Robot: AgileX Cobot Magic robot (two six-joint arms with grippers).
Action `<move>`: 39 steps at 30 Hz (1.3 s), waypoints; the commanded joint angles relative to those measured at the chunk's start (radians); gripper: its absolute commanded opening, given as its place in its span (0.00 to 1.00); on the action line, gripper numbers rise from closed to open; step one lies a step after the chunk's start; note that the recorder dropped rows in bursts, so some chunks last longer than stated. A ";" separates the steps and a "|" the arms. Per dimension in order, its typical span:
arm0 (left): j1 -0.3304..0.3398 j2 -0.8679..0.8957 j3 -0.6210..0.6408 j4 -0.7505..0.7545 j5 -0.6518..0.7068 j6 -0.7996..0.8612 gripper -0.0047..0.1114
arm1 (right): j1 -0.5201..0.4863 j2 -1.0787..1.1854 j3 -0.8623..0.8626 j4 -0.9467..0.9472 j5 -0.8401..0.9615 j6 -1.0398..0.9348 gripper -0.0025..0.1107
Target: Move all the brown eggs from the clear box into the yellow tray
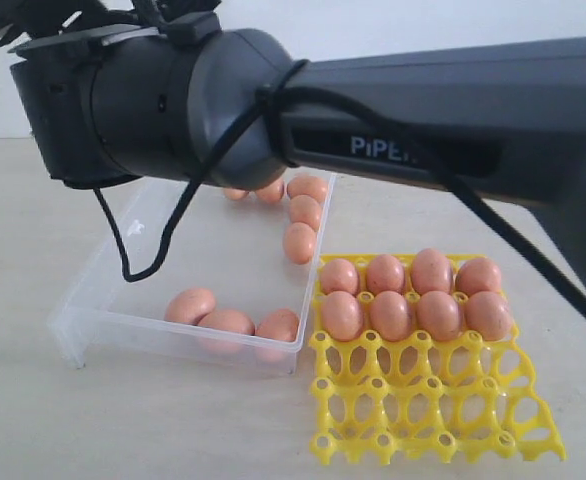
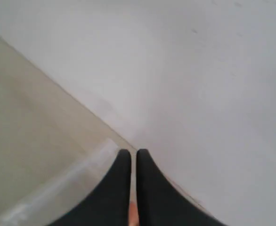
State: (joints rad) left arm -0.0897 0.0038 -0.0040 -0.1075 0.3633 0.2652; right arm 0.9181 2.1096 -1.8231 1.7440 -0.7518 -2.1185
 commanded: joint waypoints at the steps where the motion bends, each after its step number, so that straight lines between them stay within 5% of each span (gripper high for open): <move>1: 0.004 -0.004 0.004 0.000 -0.004 -0.011 0.08 | -0.024 -0.006 0.033 -0.004 0.376 -0.007 0.02; 7: 0.004 -0.004 0.004 0.000 -0.004 -0.011 0.08 | -0.093 -0.004 0.035 -0.034 1.004 0.022 0.02; 15: 0.004 -0.004 0.004 0.000 -0.004 -0.011 0.08 | -0.125 -0.034 -0.097 -0.057 1.541 0.026 0.02; 19: 0.004 -0.004 0.004 0.000 -0.004 -0.011 0.08 | -0.125 -0.079 -0.113 -0.314 1.828 0.327 0.02; 21: 0.004 -0.004 0.004 0.000 -0.004 -0.011 0.08 | -0.123 -0.091 -0.113 -0.609 1.905 0.627 0.02; 26: 0.004 -0.004 0.004 0.000 -0.004 -0.011 0.08 | -0.107 -0.090 -0.097 -1.472 1.973 1.512 0.02; 30: 0.004 -0.004 0.004 0.000 -0.004 -0.011 0.08 | -0.109 -0.079 -0.071 -2.031 1.972 2.035 0.02; 32: 0.004 -0.004 0.004 0.000 -0.004 -0.011 0.08 | -0.109 -0.072 -0.071 -2.167 1.897 2.226 0.02; 35: 0.004 -0.004 0.004 0.000 -0.004 -0.011 0.08 | -0.109 -0.056 -0.071 -2.159 1.804 2.178 0.06; 39: 0.004 -0.004 0.004 0.000 -0.004 -0.011 0.08 | -0.109 0.002 -0.071 -2.070 1.693 2.178 0.34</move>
State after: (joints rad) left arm -0.0897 0.0038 -0.0040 -0.1075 0.3633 0.2652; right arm 0.8079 2.0693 -1.8946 -0.3633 1.0149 0.0452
